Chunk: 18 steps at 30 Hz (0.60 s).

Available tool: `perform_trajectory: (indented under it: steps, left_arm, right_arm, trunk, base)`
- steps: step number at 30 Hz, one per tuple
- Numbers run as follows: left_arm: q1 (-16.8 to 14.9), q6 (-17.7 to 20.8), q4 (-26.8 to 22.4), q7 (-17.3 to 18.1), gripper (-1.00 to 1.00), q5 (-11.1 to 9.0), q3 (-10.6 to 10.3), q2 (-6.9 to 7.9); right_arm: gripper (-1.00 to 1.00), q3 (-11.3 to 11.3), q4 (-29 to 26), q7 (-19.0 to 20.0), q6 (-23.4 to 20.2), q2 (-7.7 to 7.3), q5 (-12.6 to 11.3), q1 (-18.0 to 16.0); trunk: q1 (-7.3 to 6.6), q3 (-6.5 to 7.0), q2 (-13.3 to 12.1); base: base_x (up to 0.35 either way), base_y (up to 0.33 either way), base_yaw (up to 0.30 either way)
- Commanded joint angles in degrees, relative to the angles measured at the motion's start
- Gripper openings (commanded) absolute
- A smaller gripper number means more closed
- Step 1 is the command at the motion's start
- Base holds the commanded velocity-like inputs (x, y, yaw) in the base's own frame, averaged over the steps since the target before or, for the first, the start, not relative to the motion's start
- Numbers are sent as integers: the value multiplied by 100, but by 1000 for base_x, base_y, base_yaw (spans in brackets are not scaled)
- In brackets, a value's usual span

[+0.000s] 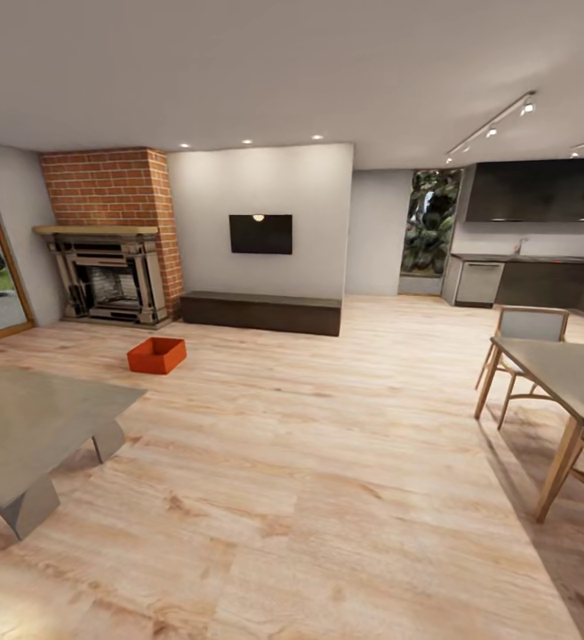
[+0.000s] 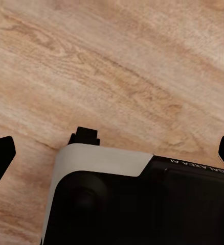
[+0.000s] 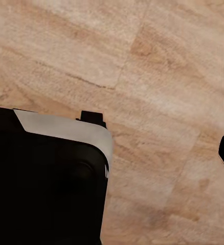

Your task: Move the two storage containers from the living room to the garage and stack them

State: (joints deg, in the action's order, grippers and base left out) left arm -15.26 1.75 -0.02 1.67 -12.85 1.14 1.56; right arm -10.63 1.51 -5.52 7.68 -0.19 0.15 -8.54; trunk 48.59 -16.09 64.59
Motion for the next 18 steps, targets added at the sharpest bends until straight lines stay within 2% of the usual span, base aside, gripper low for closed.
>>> perform_trajectory:
  steps: [1,18]
  left_arm:
    - [-4,18,0,17,100,-42,9,1]
    - [-4,27,2,17,100,-42,13,2]
  right_arm:
    - [100,-35,16,-19,27,1,2,-7]
    - [100,-39,16,-19,30,0,10,-7]
  trunk:
    - [4,-7,4]
    - [4,-7,4]
  base:
    - [324,0,0]
    - [324,0,0]
